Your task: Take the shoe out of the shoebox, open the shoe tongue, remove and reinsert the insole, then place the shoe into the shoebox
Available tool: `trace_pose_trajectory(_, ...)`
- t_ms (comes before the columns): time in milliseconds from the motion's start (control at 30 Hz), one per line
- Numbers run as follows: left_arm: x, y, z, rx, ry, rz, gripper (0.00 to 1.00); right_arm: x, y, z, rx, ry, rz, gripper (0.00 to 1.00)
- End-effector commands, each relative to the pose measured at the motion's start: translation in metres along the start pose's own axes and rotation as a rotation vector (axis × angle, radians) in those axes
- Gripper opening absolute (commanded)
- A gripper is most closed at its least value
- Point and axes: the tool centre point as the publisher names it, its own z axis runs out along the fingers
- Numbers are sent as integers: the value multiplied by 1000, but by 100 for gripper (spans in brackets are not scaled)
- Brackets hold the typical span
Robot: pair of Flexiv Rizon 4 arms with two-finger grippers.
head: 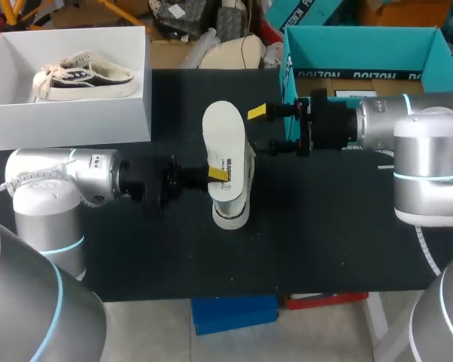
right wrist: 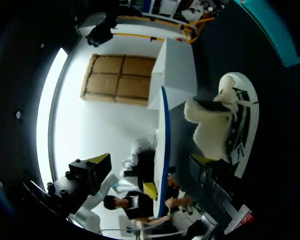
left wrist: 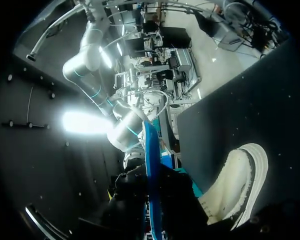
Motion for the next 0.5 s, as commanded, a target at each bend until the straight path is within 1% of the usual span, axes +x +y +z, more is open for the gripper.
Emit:
trace_pose_trajectory(33, 0, -1, 1, -4, 3, 3, 0, -5, 7, 16, 95, -19, 8, 100)
trace_pose_trajectory(67, 0, -1, 1, -4, 3, 3, 0, -6, 5, 19, 99, -20, 8, 83)
trace_pose_trajectory(100, 0, -1, 1, -4, 3, 3, 0, -8, 3, 23, 114, -21, 15, 69)
trace_pose_trajectory(133, 0, -1, 1, -4, 3, 3, 0, -9, 1, 26, 118, -20, 15, 58)
trace_pose_trajectory(167, 0, -1, 1, -4, 3, 3, 0, -11, -1, 29, 119, -14, 16, 53)
trace_pose_trajectory(267, 0, -1, 1, -4, 3, 3, 0, -12, -5, 36, 123, -6, 20, 46)
trace_pose_trajectory(400, 0, -1, 1, -4, 3, 3, 0, -13, -10, 48, 123, 8, 23, 42)
trace_pose_trajectory(500, 0, -1, 1, -4, 3, 3, 0, -15, -13, 52, 122, 13, 28, 42)
